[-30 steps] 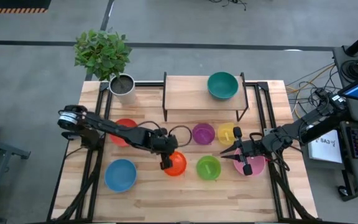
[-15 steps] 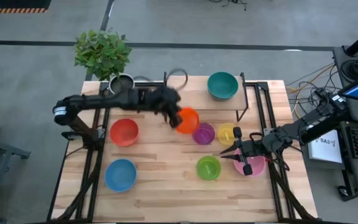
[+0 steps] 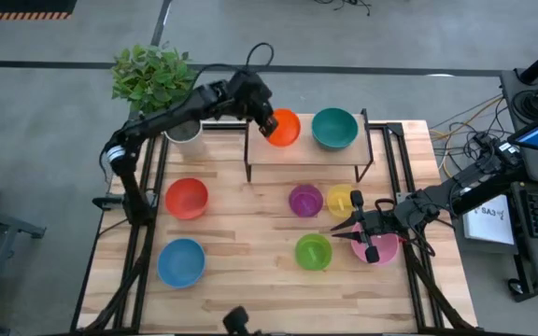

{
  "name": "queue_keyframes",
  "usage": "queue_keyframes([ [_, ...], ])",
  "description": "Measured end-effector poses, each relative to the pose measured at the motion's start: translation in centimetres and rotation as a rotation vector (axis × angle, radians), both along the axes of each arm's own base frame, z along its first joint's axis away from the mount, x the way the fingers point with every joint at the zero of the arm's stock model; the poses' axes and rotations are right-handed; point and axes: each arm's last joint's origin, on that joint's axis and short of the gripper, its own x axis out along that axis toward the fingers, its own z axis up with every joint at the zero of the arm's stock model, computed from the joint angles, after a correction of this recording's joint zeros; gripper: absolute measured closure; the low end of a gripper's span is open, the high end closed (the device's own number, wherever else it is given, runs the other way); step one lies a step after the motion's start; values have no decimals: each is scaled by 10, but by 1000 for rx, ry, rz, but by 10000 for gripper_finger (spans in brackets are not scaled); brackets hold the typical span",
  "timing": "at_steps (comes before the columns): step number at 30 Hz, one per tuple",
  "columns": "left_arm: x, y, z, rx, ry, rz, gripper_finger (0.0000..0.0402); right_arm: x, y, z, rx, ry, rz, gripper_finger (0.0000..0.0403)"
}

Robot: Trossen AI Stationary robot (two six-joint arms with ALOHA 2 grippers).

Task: Place and stack bowls onto a shelf
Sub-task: Put the small orange bowl on the shelf

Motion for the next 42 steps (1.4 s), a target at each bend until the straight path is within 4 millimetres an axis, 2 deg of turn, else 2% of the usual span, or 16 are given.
queue_keyframes([
  [7, 9, 33, -15, -55, 94, 22, 402, 0, 0, 0, 12, 5, -2, 351],
  [10, 16, 40, -20, -69, 132, 15, 402, 0, 0, -1, 11, 9, -2, 351],
  [14, 25, 46, -16, -63, 141, 1, 402, 0, 0, -2, 20, 16, -4, 351],
  [20, 30, 49, -15, -70, 166, -6, 402, -1, 0, -4, 33, 45, -10, 351],
  [29, 22, 44, -21, -138, 270, -10, 401, -1, 0, -5, 42, 49, -12, 351],
  [35, 22, 44, -23, -144, 277, -8, 401, -1, 0, -5, 41, 49, -12, 351],
  [42, 22, 44, -23, -136, 281, -18, 364, -1, 0, -5, 41, 49, -12, 351],
])
